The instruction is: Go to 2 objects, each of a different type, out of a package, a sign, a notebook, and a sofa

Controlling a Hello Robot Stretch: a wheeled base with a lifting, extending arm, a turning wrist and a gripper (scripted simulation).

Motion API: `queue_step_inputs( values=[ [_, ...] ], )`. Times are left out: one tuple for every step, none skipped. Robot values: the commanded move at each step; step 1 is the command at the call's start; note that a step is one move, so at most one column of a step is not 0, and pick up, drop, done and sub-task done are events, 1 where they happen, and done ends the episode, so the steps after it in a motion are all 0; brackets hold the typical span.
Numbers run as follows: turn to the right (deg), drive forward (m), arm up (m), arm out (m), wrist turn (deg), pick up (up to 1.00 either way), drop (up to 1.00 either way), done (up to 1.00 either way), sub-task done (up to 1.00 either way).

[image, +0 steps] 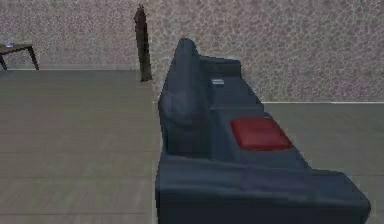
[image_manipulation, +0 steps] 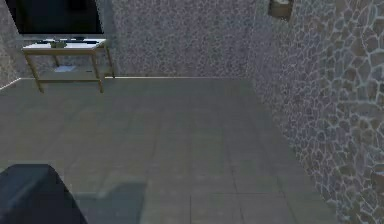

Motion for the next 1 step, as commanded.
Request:
queue_step_inputs(
  values=[
    [0.0, 0.0, 0.0, 0.0, 0.0, 0.0, 0.0, 0.0, 1.0]
  ],
)
